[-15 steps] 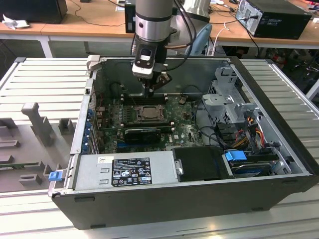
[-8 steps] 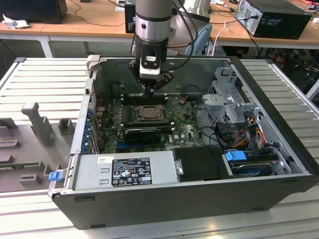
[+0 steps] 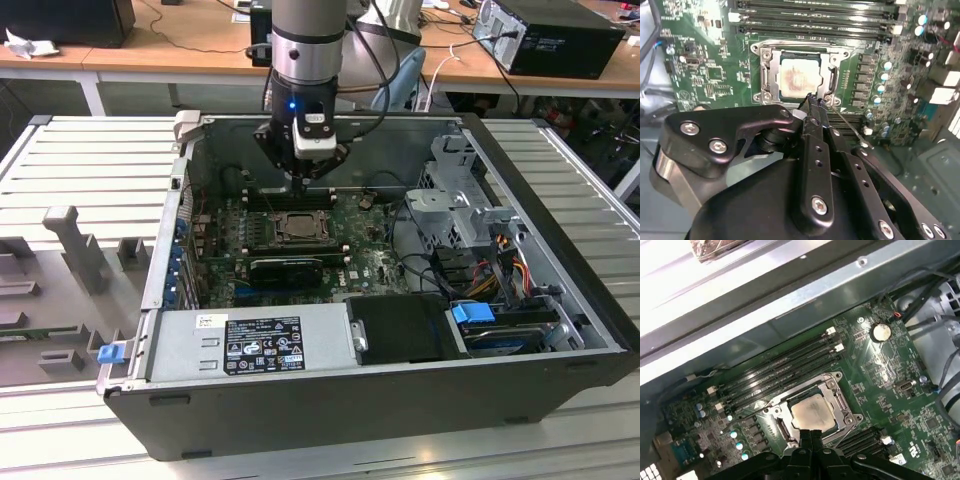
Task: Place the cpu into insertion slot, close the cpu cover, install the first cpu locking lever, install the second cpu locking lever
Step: 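Install the first cpu locking lever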
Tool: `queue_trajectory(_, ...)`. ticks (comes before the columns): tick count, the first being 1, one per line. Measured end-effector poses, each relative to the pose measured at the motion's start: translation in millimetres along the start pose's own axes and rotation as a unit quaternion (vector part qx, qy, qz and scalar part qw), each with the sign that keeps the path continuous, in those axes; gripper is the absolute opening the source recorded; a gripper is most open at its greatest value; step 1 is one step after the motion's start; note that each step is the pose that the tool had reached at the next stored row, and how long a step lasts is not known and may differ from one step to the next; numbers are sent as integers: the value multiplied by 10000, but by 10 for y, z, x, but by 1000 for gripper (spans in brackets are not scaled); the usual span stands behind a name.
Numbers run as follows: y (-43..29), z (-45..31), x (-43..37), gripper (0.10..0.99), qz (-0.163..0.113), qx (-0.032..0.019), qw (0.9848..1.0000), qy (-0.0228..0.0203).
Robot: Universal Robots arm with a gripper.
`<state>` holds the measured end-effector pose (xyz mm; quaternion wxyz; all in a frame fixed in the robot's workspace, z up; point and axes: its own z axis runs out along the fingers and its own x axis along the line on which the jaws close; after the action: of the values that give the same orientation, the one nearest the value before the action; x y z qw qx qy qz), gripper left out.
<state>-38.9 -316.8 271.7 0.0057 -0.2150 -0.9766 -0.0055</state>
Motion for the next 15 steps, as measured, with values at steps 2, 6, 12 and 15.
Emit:
queue_trajectory(2,0,0,0,106,-177,3,9998,2)
queue_trajectory(6,0,2,0,106,-640,10,9980,5)
queue_trajectory(12,0,9,0,106,-1576,22,9875,13)
queue_trajectory(15,0,12,0,106,-1935,27,9811,16)
